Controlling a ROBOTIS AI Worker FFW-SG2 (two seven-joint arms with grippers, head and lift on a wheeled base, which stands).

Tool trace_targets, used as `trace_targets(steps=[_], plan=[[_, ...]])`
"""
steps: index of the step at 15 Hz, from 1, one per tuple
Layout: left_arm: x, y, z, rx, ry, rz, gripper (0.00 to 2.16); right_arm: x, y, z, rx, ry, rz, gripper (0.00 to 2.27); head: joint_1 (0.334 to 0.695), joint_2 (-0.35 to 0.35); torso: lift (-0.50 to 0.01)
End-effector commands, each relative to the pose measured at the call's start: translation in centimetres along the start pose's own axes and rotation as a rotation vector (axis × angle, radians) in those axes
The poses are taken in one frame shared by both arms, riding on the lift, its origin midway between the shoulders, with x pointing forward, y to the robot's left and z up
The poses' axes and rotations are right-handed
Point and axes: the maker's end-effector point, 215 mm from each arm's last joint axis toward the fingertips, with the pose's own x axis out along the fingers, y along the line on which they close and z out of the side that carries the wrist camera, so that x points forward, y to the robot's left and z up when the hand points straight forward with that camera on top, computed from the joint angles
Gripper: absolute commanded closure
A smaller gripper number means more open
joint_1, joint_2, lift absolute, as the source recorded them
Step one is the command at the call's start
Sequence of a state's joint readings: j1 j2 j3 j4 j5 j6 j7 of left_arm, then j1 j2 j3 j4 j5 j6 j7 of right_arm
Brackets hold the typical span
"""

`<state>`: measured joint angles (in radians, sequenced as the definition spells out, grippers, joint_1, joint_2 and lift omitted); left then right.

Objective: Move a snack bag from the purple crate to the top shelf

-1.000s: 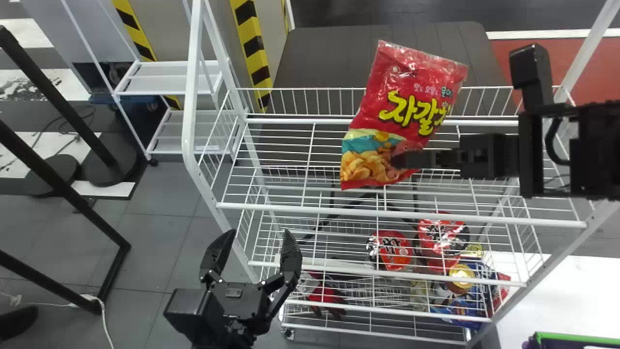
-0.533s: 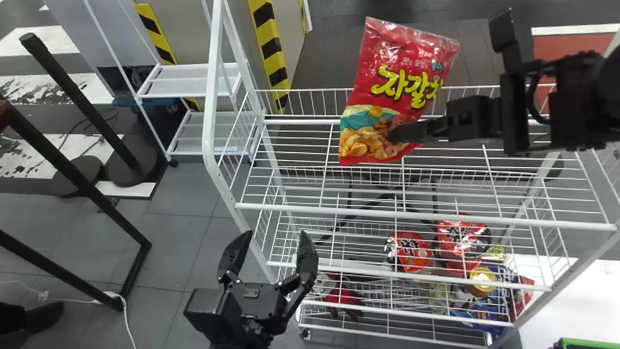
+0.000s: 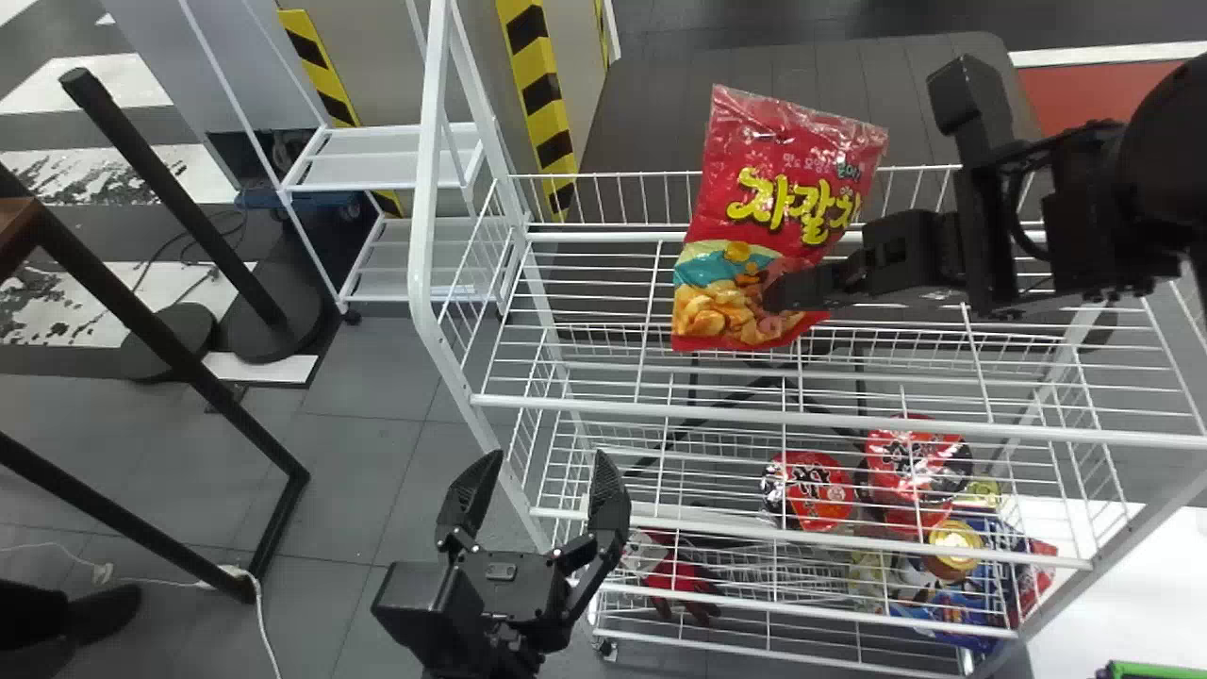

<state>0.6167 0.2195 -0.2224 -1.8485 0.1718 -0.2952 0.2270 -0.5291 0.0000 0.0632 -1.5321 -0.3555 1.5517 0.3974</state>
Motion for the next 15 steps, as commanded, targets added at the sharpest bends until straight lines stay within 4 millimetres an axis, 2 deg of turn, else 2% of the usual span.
trace_targets(steps=[1, 6, 12, 15], plan=[[0.0, 0.0, -0.1, 0.0, 0.001, 0.002, 0.09, 0.3, -0.3, -0.8, 0.011, 0.032, -0.012, 1.95, 0.695, 0.198, 0.0], [0.0, 0.2, -0.3, 0.002, 0.005, 0.004, 0.09, 1.3, -1.8, -2.0, 0.058, 0.078, -0.023, 1.95, 0.695, 0.196, 0.0], [0.0, 0.6, -0.1, 0.002, 0.001, 0.014, 0.09, 0.6, -1.1, 2.4, 0.025, -0.018, -0.004, 1.95, 0.695, 0.196, 0.0], [0.0, 0.9, -0.1, 0.003, -0.001, 0.018, 0.09, 1.0, -2.5, 4.0, 0.018, -0.047, -0.036, 1.95, 0.695, 0.192, 0.0]])
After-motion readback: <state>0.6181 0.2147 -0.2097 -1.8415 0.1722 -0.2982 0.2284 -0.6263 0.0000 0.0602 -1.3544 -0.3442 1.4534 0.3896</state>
